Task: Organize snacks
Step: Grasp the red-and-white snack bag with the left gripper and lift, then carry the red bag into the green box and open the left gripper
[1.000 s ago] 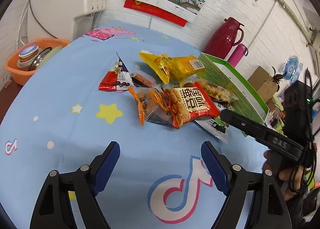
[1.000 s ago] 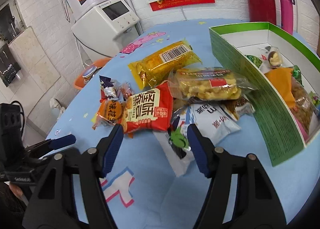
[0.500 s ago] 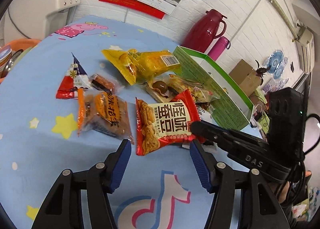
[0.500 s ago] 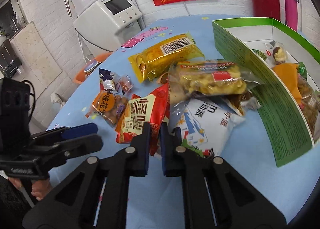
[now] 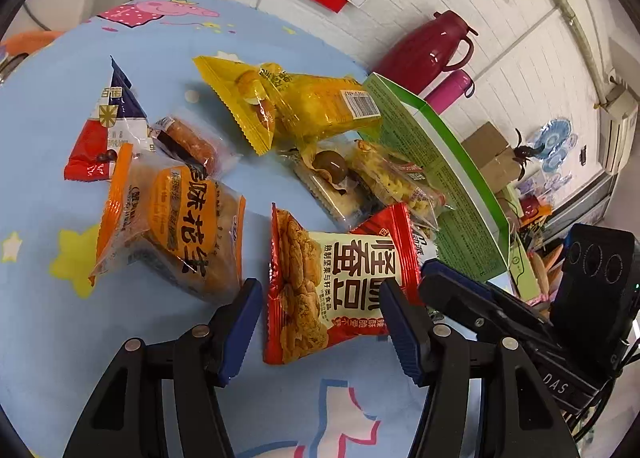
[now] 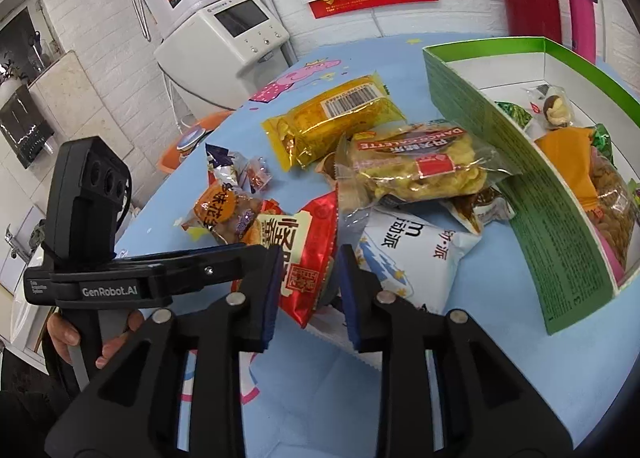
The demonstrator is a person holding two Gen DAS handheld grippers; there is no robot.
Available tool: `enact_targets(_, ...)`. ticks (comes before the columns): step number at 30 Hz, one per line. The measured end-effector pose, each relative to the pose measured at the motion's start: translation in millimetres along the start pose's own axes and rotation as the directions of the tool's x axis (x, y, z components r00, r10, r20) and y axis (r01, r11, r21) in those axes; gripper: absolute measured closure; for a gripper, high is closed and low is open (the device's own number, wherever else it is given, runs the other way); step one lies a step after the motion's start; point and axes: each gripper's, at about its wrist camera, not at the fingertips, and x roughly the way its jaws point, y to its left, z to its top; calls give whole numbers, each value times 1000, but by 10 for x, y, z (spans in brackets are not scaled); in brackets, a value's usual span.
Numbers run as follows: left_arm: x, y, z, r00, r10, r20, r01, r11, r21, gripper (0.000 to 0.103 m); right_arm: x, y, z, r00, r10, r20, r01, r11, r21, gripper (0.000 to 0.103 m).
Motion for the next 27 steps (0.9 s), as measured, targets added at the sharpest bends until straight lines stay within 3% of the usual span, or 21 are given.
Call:
enact_targets(4, 23, 14, 14, 1000, 9, 13, -10, 999, 34, 54, 195, 27, -50, 999, 9, -33, -10, 1000, -25, 69)
enact_targets(13, 23, -63, -58, 999, -25, 27, 24, 1000, 20, 63, 108, -25, -72, 1000, -4, -23, 5, 1000, 27, 77)
enact_targets(16, -73, -193, -60, 998, -42, 46, 41, 999, 26, 63, -53, 38, -69, 1000, -9, 9, 9, 1000, 11, 77)
enact_targets(20, -265, -522, 46, 994, -47, 99, 37, 994, 104, 63, -373, 75, 23, 996, 6, 91, -6, 1000, 2, 77)
enact_targets(27, -308, -1088, 482, 987, -105, 125, 75, 972, 223, 63, -863, -98, 370, 975, -22, 222, 19, 1000, 14, 77)
